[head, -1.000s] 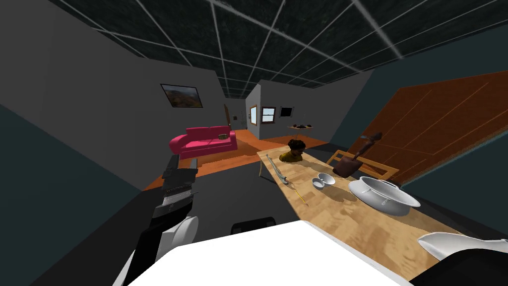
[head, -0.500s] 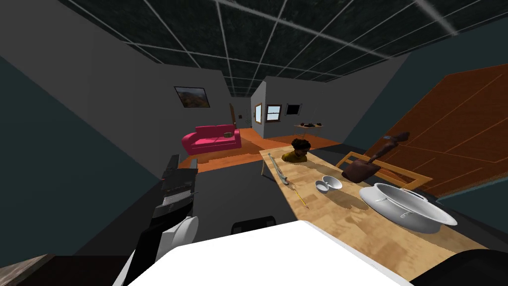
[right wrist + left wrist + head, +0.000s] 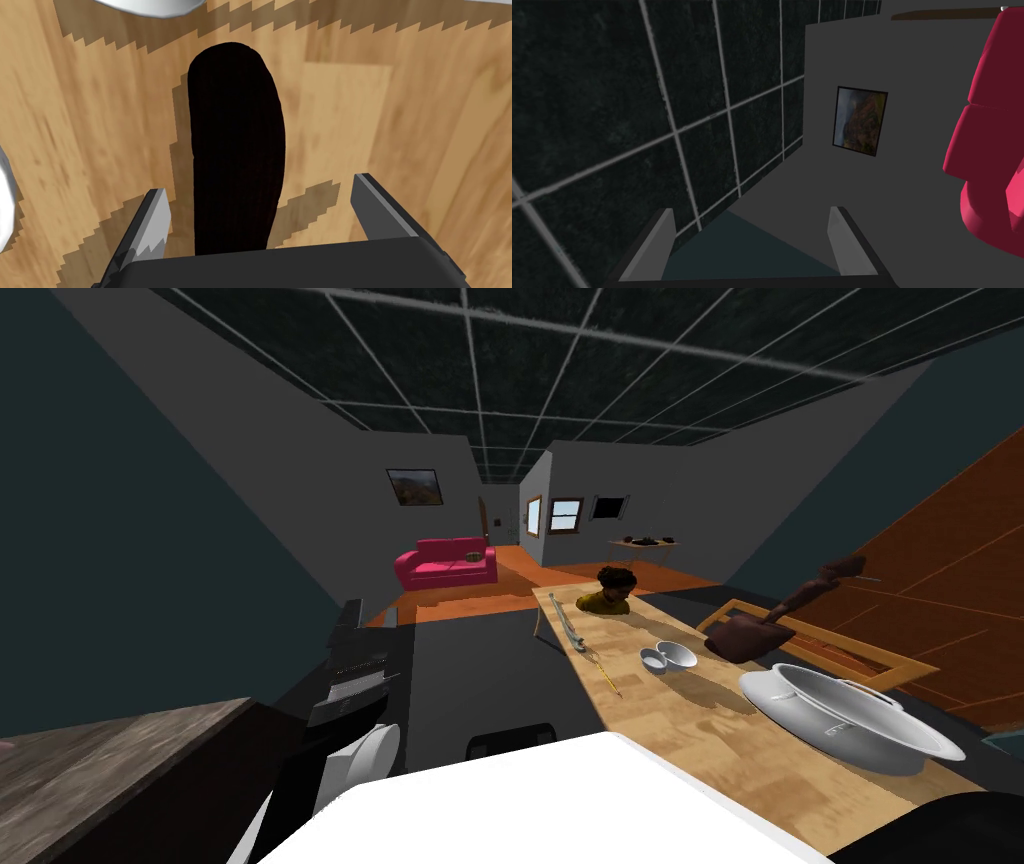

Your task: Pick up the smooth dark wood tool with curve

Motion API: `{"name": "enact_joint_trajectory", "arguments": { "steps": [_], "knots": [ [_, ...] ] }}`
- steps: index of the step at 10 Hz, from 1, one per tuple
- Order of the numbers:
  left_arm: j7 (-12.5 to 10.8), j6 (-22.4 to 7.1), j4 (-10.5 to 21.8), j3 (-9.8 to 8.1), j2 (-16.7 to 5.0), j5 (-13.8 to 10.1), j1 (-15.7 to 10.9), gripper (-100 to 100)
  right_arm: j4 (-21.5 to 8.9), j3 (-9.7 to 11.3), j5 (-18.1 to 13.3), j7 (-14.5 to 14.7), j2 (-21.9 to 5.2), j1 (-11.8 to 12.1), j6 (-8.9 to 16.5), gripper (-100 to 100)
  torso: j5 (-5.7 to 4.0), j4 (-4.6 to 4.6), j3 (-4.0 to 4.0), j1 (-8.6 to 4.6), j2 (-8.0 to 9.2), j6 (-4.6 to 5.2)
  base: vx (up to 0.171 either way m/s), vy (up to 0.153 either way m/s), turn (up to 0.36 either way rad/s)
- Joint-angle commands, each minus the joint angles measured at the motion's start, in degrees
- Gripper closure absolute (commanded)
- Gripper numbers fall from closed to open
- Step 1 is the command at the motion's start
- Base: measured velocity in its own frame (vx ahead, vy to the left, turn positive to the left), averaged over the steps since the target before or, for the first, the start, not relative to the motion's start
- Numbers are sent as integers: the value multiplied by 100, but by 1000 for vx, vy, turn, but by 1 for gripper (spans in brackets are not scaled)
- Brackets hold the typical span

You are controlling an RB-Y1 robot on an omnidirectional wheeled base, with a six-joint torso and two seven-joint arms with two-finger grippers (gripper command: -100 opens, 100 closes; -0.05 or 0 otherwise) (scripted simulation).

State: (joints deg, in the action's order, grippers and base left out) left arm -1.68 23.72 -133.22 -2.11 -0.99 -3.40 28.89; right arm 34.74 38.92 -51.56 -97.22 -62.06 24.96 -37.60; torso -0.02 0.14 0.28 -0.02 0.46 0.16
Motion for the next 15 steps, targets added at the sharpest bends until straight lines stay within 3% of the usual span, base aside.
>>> {"name": "enact_joint_trajectory", "arguments": {
  "steps": [1,2,3,4,8,9,10,15],
  "knots": [
    [0,0,0,0,0,0,0,0,-48,50,-21,-230,54,-72,6,-100,0,0,0,0,0,0,-138,12,170],
    [0,0,0,0,0,0,0,0,-69,80,-33,-365,81,-112,12,-100,0,0,0,-3,1,2,-146,18,233],
    [0,0,0,0,0,0,0,0,-47,61,-25,-269,60,-82,11,-100,0,0,1,-2,3,0,-63,8,49],
    [0,0,0,-1,0,0,2,0,-50,63,-26,-298,63,-87,11,100,-1,-4,-10,-7,-18,7,-11,1,-13],
    [0,0,0,-1,0,0,2,0,-54,65,-25,-299,62,-80,11,100,-5,-9,-28,-15,-50,-1,-2,0,-2],
    [0,0,0,-1,0,0,2,0,-53,65,-26,-298,62,-80,11,0,-5,-10,-29,-15,-51,0,0,0,0],
    [0,0,0,-1,0,0,2,0,-27,19,-9,-95,26,-32,0,100,-5,-10,-29,-14,-52,0,110,-10,-271],
    [0,1,-1,-2,-1,0,5,0,79,-132,52,581,-113,168,-28,100,-6,-23,-61,-17,-107,2,164,-12,-230]
  ]
}}
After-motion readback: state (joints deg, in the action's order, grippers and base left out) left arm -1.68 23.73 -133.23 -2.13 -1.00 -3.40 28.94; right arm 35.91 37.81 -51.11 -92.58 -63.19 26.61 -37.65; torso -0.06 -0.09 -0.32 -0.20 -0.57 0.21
